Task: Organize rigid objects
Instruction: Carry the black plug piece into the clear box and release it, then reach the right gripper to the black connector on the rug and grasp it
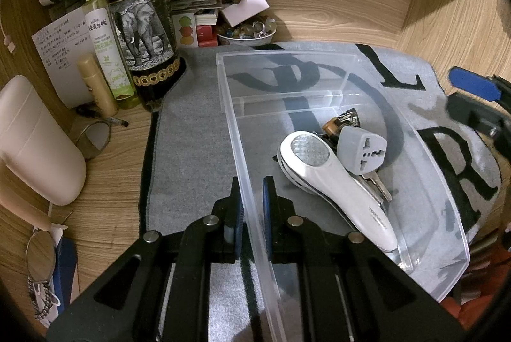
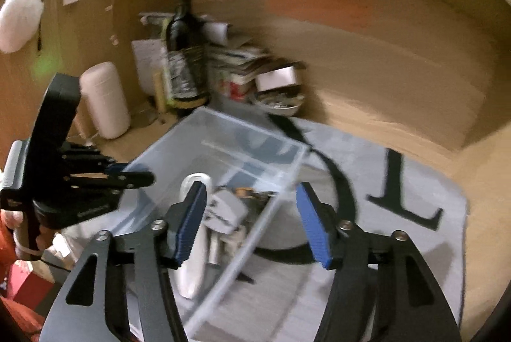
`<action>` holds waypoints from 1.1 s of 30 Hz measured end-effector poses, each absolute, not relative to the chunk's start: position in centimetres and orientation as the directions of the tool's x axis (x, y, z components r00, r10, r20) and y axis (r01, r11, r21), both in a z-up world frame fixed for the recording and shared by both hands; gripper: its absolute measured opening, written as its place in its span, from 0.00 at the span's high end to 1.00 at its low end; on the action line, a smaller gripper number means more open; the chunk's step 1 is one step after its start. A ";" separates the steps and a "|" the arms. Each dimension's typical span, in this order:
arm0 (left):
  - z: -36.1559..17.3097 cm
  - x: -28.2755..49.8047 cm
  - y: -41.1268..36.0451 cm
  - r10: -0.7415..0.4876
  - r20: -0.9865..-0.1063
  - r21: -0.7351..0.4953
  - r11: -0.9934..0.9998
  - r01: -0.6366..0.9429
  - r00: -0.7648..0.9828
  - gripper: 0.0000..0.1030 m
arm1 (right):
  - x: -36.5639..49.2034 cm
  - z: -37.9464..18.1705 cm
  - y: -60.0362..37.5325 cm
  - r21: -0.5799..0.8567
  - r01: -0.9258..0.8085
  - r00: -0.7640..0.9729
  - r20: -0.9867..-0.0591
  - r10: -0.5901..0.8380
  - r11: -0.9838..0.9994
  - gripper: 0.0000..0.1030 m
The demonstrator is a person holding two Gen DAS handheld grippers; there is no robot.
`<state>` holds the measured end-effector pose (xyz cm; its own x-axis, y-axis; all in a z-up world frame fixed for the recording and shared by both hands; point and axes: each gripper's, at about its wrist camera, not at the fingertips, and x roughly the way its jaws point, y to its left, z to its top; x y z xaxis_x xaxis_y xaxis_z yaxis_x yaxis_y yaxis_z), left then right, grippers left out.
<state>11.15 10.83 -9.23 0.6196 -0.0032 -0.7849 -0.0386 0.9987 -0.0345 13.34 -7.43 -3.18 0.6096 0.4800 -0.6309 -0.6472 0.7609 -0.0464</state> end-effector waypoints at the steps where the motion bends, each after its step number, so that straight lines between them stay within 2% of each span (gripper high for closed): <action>1: -9.2 11.2 10.8 -0.004 -0.785 -0.035 0.999 -0.039 0.620 0.91 | 13.4 -3.1 -7.9 -0.043 -0.637 0.616 -0.628 0.475 0.769 0.46; 6: -9.2 11.1 10.8 -0.004 -0.785 -0.035 0.999 -0.038 0.620 0.91 | 13.4 -3.6 -11.1 -0.031 -0.572 0.641 -0.640 0.424 0.819 0.45; 14: -9.2 11.1 10.9 -0.004 -0.784 -0.035 0.999 -0.037 0.621 0.91 | 12.6 -8.6 -14.2 -0.018 -0.509 0.562 -0.764 0.317 0.860 0.45; 23: -9.2 11.1 10.9 -0.004 -0.783 -0.033 0.999 -0.035 0.622 0.91 | 10.7 -13.0 -16.5 0.030 -0.464 0.471 -0.838 0.276 0.885 0.45; 26: -9.2 11.0 10.9 -0.004 -0.782 -0.031 0.999 -0.032 0.623 0.91 | 9.7 -13.4 -17.2 0.016 -0.452 0.493 -0.829 0.265 0.892 0.53; 28: -9.2 11.0 10.9 -0.005 -0.781 -0.030 0.999 -0.029 0.625 0.91 | 9.3 -13.2 -17.4 0.010 -0.449 0.500 -0.826 0.260 0.893 0.69; 33: -9.3 10.9 10.9 -0.006 -0.779 -0.030 0.999 -0.028 0.627 0.91 | 9.5 -13.0 -17.5 0.015 -0.434 0.509 -0.821 0.259 0.901 0.69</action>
<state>10.91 10.90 -9.26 0.6266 -0.0063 -0.7794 -0.0278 0.9991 -0.0304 9.51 -17.54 -13.00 0.5089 0.2586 -0.8211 -0.4336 0.9010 0.0149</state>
